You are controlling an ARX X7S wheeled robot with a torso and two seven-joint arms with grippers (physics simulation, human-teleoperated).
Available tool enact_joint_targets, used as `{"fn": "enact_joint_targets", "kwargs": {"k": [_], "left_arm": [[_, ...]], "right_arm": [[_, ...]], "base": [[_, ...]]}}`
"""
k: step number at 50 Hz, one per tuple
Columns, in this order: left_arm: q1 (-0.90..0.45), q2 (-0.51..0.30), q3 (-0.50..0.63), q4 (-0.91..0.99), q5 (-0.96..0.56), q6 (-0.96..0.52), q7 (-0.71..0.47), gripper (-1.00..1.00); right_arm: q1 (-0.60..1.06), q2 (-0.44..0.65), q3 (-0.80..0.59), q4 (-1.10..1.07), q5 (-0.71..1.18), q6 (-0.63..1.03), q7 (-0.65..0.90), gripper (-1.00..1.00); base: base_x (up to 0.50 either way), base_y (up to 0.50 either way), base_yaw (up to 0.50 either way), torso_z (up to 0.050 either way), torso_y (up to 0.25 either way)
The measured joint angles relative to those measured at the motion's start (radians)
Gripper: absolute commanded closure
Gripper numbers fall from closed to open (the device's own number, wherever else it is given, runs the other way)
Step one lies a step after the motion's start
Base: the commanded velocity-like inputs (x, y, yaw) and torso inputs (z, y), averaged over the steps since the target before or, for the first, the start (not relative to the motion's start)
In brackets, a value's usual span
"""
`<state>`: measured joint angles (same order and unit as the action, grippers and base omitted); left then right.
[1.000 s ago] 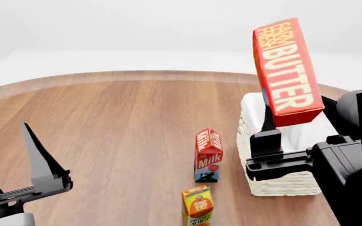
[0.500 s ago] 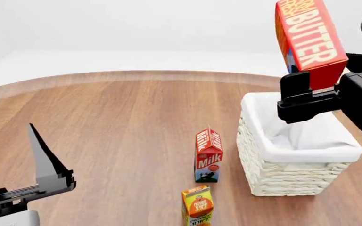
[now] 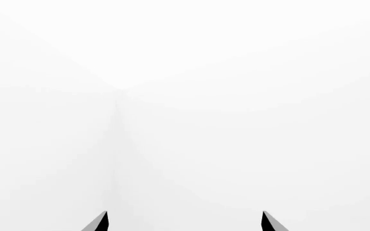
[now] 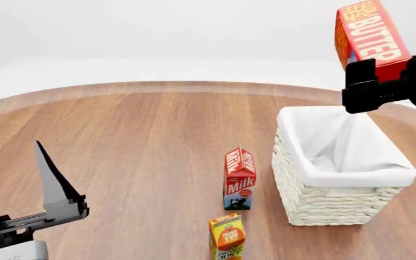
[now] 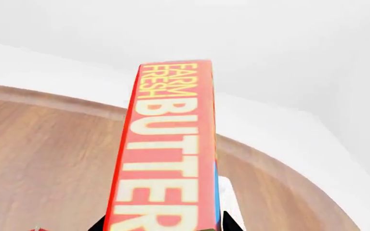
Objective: Pick up the cream cheese box and the butter, and put them in the basket.
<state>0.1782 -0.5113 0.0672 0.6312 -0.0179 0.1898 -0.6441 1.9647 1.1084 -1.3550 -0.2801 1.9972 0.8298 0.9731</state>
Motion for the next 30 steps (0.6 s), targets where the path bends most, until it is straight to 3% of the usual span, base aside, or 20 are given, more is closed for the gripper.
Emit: {"fn": "enact_joint_targets", "kwargs": {"k": [18, 30], "left_arm": [[-0.002, -0.001, 0.004, 0.002, 0.002, -0.005, 0.0, -1.0], [-0.003, -0.001, 0.007, 0.003, 0.004, -0.008, -0.001, -1.0]], "right_arm": [[-0.061, -0.069, -0.046, 0.265, -0.071, 0.028, -0.201, 1.0], [-0.106, -0.098, -0.074, 0.422, -0.115, 0.022, -0.253, 1.0]], "base": [[0.0, 0.0, 0.0, 0.001, 0.001], [0.0, 0.0, 0.0, 0.0, 0.002]]}}
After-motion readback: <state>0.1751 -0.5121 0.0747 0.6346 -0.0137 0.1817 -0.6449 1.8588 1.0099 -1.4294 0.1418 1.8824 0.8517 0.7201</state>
